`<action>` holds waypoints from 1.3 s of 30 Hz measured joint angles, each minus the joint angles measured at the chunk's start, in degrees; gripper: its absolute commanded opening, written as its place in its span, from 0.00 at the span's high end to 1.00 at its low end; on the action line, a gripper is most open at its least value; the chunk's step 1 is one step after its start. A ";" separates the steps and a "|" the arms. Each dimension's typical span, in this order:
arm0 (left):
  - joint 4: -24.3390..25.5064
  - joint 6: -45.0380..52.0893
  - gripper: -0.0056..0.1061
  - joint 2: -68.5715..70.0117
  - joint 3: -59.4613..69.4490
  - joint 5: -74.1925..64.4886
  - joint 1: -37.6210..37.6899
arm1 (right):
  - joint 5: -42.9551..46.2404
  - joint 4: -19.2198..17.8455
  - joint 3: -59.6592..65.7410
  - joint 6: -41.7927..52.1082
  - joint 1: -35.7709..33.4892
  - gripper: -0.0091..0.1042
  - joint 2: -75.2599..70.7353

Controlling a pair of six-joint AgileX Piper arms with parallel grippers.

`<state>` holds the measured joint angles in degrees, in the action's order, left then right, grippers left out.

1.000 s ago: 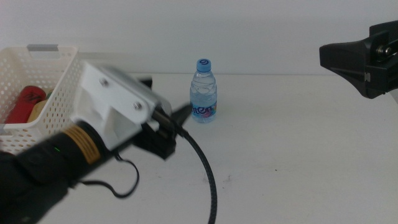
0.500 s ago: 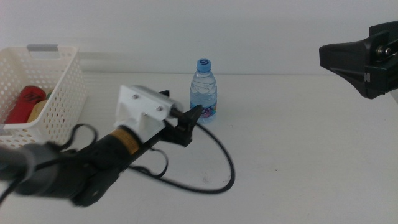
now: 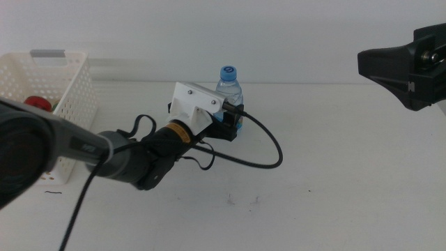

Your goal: Use arms to grab the bottles and put them into the dustbin to the left of the table.

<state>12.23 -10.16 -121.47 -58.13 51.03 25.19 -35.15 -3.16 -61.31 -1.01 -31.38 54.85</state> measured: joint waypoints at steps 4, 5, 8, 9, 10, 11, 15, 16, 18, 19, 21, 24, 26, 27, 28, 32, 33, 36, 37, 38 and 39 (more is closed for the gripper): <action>-0.13 0.00 0.11 -3.83 -4.54 -1.39 0.00 | 0.00 0.00 0.00 0.00 0.00 0.21 0.00; -0.24 0.00 0.11 -4.52 -5.44 -1.81 0.00 | 0.00 0.00 0.00 0.00 0.00 0.21 0.00; -0.71 0.00 0.11 -7.13 -8.51 -2.44 0.00 | 0.00 0.00 0.00 0.00 0.00 0.21 0.00; -0.84 0.00 0.11 -7.84 -9.43 -2.44 0.00 | 0.00 0.00 0.00 0.00 0.00 0.21 0.00; -0.87 0.00 0.11 -8.70 -10.37 -2.44 0.00 | 0.00 0.00 0.00 0.00 0.00 0.21 0.00; -0.97 0.00 0.11 -9.60 -11.28 -2.44 0.00 | 0.00 0.00 0.00 0.00 0.00 0.21 0.00; -0.97 0.00 0.11 -12.67 -13.88 -2.44 0.00 | 0.00 0.00 0.00 0.00 0.00 0.21 0.00; -0.97 0.00 0.11 -13.20 -14.36 -2.44 0.00 | 0.00 0.00 0.00 0.00 0.00 0.21 0.00; -1.50 0.00 0.14 -13.95 -15.05 -2.44 0.00 | 0.00 0.00 0.00 0.00 0.00 0.21 0.00; -1.96 0.00 0.17 -14.07 -15.29 -2.44 0.00 | 0.00 0.00 0.00 0.00 0.00 0.21 0.00; -2.60 0.00 0.30 -14.07 -15.44 -2.67 0.00 | 0.00 0.00 0.00 0.00 0.00 0.21 0.00; -0.85 -2.48 0.61 -14.07 -15.53 -2.79 -0.55 | 0.00 0.00 0.00 0.00 0.00 0.21 0.00; 3.83 -5.75 0.85 -13.28 -15.53 -4.24 -1.58 | 0.00 0.00 0.00 0.00 0.00 0.22 0.00; 6.45 -7.53 0.92 -12.43 -15.53 -5.89 -2.14 | 0.00 0.00 0.00 0.00 0.00 0.22 0.00; 10.53 -10.28 0.97 -10.93 -15.53 -8.84 -2.57 | 0.00 0.00 0.00 0.00 0.00 0.22 0.00; 29.07 -27.27 0.97 -1.16 -15.20 -25.16 -2.57 | 0.00 0.00 0.00 0.00 0.00 0.22 0.00; 33.76 -31.67 0.97 1.19 -15.15 -28.96 -2.26 | 0.00 0.00 0.00 0.00 0.00 0.22 0.00; 44.30 -47.93 0.97 9.29 -15.15 -36.56 -0.82 | 0.00 0.00 0.00 0.00 0.00 0.22 0.00; 47.19 -52.42 0.97 11.81 -15.15 -38.45 -0.32 | 0.00 0.00 0.00 0.00 0.00 0.22 0.00; 49.82 -56.24 0.97 14.03 -15.15 -39.82 0.21 | 0.00 0.00 0.00 0.00 0.00 0.22 0.00; 51.74 -58.57 0.97 15.54 -15.15 -40.61 0.64 | 0.00 0.00 0.00 0.00 0.00 0.22 0.00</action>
<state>63.97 -68.73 -105.93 -73.28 10.42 25.83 -35.15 -3.16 -61.31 -1.01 -31.38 54.85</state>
